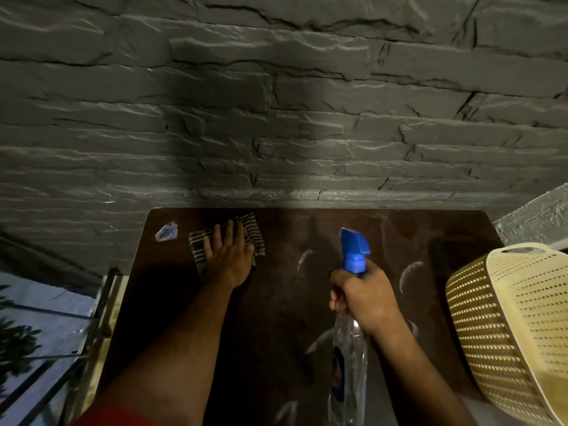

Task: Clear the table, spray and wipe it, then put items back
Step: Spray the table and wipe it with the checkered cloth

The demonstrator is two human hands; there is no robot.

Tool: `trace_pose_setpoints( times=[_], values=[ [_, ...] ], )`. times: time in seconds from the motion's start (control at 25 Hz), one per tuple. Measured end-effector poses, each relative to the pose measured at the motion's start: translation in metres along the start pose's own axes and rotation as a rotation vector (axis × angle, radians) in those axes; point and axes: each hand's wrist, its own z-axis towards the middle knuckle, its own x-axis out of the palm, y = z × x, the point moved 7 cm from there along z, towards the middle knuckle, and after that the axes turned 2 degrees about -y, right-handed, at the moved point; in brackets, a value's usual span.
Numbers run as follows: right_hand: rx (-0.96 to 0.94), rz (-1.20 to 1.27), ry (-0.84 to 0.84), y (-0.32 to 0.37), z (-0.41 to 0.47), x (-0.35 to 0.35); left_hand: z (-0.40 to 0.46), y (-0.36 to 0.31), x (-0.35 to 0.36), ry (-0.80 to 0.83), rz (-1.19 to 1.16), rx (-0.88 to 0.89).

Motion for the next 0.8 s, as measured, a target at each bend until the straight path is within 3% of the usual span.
trace_pose_setpoints(
  times=[0.56, 0.72, 0.8],
  values=[
    [-0.093, 0.034, 0.087, 0.039, 0.013, -0.002, 0.0, 0.001, 0.003, 0.006, 0.018, 0.015],
    [-0.06, 0.079, 0.106, 0.032, 0.007, -0.007, 0.002, -0.004, 0.001, 0.026, -0.001, -0.064],
    [-0.01, 0.097, 0.126, 0.017, -0.003, -0.001, -0.017, -0.048, 0.011, 0.009, -0.012, 0.067]
  ],
)
